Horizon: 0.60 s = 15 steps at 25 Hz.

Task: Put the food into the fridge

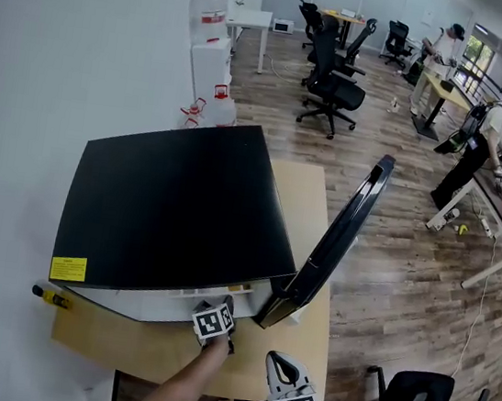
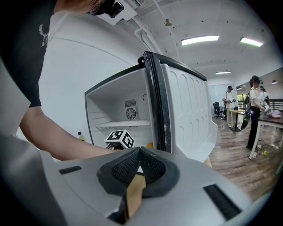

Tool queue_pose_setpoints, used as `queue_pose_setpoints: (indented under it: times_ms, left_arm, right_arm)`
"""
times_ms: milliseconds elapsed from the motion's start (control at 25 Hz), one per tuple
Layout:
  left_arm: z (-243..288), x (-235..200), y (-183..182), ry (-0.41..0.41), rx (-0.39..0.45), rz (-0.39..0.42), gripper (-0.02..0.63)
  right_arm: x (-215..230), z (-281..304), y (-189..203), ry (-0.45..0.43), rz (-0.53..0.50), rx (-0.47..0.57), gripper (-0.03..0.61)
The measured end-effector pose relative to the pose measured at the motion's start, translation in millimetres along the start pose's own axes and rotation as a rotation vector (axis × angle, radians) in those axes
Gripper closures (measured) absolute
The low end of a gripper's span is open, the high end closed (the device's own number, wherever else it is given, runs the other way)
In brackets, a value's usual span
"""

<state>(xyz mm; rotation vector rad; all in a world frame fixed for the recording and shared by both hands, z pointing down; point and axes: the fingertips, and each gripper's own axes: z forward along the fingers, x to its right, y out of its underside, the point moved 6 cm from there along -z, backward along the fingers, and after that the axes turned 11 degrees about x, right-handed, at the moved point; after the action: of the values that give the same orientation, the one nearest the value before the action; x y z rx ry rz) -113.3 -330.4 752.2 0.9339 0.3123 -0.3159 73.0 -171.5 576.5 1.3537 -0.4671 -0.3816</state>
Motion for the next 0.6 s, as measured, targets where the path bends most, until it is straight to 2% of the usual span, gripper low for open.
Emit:
queue_pose_setpoints:
  times_ms: [200, 400, 600]
  left_arm:
    - [-0.5, 2.0, -0.3, 0.012, 0.001, 0.032, 0.302]
    - [-3.6, -1.4, 0.1, 0.012, -0.007, 0.108, 0.283]
    - [-8.5, -6.1, 3.7, 0.034, -0.011, 0.15, 0.255]
  right_arm:
    - [-2.4, -1.8, 7.8, -0.027, 0.008, 0.029, 0.518]
    - [-4.3, -1.5, 10.0, -0.024, 0.011, 0.026, 0.518]
    - [-6.5, -5.5, 7.9, -0.017, 0.005, 0.023, 0.518]
